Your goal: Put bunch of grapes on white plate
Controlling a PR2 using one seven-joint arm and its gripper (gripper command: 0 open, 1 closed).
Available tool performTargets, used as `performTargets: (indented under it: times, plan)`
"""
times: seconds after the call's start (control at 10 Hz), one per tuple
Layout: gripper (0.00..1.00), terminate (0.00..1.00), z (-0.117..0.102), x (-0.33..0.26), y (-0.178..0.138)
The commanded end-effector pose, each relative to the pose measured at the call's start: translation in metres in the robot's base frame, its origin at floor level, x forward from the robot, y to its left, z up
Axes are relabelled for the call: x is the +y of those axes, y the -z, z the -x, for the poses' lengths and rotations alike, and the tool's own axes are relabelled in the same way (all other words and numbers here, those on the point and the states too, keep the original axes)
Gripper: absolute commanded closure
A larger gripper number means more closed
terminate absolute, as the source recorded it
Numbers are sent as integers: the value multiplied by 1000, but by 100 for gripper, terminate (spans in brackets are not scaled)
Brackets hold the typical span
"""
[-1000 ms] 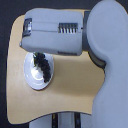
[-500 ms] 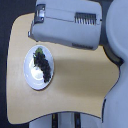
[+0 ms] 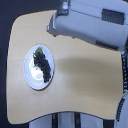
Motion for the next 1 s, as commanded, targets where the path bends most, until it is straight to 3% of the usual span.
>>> performTargets:
  times: [0.0, 0.8, 0.9]
  plan:
    - [0, 0, 11, -123, -24]
    - [0, 0, 32, -218, -11]
    - [0, 100, 27, -219, -11]
